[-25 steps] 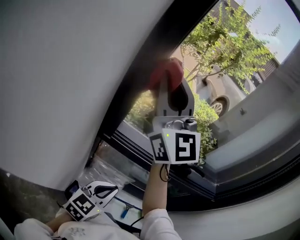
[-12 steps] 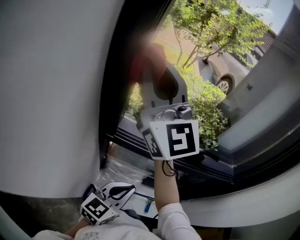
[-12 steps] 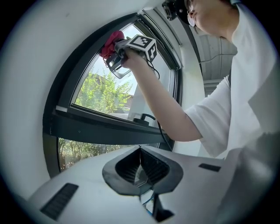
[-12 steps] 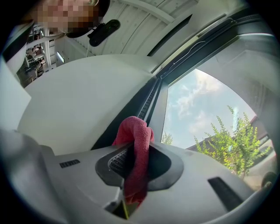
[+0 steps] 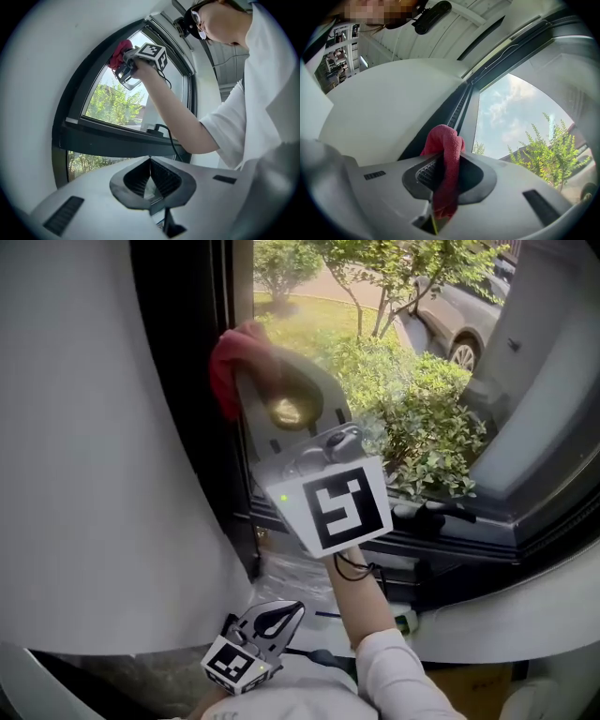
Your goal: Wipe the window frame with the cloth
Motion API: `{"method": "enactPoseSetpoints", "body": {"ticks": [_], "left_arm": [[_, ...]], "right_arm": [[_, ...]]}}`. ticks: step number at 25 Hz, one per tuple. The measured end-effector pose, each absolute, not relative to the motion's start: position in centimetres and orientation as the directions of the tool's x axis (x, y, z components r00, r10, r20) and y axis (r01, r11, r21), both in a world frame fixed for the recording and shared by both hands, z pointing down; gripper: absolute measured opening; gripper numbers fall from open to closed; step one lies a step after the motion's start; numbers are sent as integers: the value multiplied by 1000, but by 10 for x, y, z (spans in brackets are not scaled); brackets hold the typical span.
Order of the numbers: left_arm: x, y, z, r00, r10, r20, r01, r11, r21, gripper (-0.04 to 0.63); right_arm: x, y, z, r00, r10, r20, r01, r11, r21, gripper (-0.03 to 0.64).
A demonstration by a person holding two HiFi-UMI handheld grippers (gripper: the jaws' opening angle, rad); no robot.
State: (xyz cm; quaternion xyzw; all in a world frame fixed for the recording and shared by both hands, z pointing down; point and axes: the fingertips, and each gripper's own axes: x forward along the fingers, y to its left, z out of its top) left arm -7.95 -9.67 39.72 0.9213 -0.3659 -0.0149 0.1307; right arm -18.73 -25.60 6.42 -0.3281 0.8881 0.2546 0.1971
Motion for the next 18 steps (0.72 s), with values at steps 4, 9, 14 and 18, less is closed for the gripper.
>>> {"method": "enactPoseSetpoints", "body": {"ticks": [4, 9, 14, 18], "left_arm": [[-74, -100, 395, 689, -721, 70, -714, -660, 234, 10], [-61, -104, 396, 636, -770, 48, -760, -614, 212, 10], [-43, -102, 399, 645, -763, 33, -750, -625, 217, 9], [-37, -93, 392, 699, -715, 21, -701, -679, 218, 9]], "right_arm": [[-187, -257, 66, -735, -453, -504, -650, 681, 337, 72], [-186, -255, 68, -737, -437, -516, -644, 686, 339, 72], [-185, -254, 77, -747, -417, -518, -628, 699, 342, 72], [-186, -253, 78, -743, -424, -518, -631, 702, 331, 72]]}}
